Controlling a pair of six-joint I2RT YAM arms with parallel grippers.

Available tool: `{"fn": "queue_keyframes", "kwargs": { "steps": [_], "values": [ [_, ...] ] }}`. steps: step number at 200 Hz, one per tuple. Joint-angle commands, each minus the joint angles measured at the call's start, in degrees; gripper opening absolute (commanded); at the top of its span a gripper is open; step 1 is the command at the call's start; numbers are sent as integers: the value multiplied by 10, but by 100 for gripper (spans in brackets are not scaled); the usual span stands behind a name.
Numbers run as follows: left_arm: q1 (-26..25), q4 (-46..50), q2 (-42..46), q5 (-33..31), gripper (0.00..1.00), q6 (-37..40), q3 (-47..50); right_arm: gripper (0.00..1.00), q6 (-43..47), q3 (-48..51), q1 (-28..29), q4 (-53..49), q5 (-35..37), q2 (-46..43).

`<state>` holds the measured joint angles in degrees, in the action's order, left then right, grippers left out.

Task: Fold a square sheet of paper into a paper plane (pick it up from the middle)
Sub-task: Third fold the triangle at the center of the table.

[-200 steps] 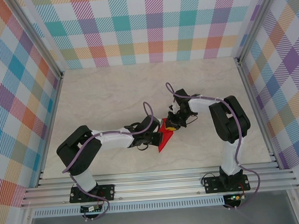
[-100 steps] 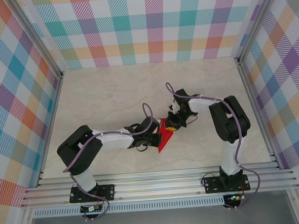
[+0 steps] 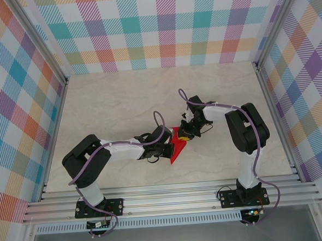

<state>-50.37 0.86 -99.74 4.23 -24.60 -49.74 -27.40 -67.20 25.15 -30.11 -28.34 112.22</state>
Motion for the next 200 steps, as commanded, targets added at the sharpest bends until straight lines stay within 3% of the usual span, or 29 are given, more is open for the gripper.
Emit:
{"fn": "queue_keyframes", "kwargs": {
  "steps": [1, 58, 105, 157, 200],
  "values": [
    [6, 2, -10, -10, 7, 4, 3, 14, 4, 2, 2, -20, 27, 15],
    [6, -3, -15, -5, 7, 7, 8, 21, 3, -9, 0, -33, 36, -56],
    [6, 2, -13, -5, 7, 11, 6, 24, -27, 50, -5, -28, 77, -145],
    [6, 3, -10, 2, 7, 14, 4, 15, -88, 155, 2, 89, -56, -198],
    [6, 3, -14, 5, 7, 15, 1, 14, -124, 179, 20, 156, -92, -176]
  ]
}}
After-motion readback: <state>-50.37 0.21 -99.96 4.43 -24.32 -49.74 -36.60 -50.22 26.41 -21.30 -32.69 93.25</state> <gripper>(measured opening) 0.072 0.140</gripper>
